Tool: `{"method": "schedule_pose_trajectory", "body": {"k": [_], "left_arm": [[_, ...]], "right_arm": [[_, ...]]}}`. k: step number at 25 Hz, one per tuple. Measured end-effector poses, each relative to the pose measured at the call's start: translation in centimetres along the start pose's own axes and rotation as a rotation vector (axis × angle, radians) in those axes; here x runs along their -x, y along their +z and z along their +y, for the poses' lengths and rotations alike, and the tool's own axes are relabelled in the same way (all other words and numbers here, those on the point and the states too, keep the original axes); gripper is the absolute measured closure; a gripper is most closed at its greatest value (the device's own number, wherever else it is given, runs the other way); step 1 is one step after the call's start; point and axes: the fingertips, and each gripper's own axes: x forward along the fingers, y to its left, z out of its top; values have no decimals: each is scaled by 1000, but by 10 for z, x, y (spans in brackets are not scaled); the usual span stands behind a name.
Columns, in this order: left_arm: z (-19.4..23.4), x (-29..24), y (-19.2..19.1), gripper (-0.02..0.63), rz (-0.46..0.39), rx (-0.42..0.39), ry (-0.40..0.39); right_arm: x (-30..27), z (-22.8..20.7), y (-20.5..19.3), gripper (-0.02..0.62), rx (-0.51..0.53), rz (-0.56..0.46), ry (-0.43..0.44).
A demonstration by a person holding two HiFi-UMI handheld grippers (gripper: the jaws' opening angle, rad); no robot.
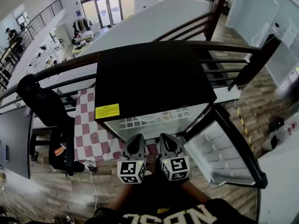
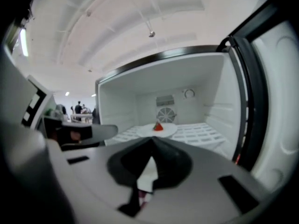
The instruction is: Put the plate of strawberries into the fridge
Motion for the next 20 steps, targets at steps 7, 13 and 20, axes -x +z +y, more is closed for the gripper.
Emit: {"method": "schedule_pose_trajectory", "body": {"k": [7,13,20], "left_arm": [[-6,26,8,586,-60,-66,-8],[-11,41,6,586,-66,-78,-9],[-6,51,16,586,-98,-80,9]], "right_arm": [[28,11,9,575,18,-98,-51],[43,20,20,574,26,-135,-54],[50,23,30,574,36,-158,-55]]}}
